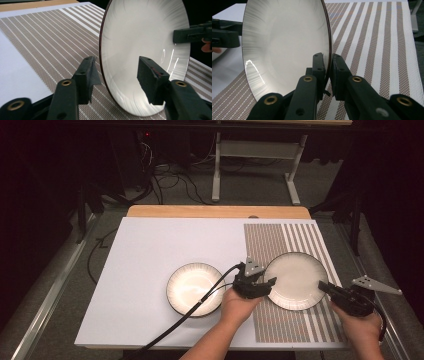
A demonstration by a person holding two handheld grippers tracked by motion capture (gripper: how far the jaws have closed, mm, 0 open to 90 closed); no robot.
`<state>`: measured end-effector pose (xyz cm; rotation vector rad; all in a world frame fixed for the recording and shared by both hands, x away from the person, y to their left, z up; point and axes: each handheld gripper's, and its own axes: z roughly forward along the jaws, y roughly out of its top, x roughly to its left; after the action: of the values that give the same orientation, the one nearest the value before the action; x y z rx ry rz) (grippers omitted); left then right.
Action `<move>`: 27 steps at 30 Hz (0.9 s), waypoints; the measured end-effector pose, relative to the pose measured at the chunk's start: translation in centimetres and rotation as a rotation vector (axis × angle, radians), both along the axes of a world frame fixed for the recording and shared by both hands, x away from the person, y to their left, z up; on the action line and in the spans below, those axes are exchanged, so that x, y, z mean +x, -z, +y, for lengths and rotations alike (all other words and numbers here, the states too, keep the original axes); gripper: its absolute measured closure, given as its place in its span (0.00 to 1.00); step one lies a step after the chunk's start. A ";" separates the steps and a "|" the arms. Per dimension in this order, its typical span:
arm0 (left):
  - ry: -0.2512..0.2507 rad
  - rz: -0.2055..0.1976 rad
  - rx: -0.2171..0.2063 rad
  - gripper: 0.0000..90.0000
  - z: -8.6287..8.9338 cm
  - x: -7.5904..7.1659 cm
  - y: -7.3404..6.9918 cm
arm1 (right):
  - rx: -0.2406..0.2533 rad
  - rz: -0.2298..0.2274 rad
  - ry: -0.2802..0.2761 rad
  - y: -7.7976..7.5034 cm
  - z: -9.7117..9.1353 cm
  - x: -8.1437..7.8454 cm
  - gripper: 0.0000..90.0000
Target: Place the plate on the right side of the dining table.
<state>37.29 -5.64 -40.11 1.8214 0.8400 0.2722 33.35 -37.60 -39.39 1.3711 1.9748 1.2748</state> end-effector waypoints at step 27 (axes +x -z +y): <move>-0.122 -0.121 -0.007 0.00 12.6 -3.9 -2.5 | -0.066 0.026 0.023 -1.0 1.3 1.1 0.94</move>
<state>33.36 6.96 -37.65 1.7312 0.8669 0.4529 34.45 -36.26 -38.39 1.3820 1.9940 1.1768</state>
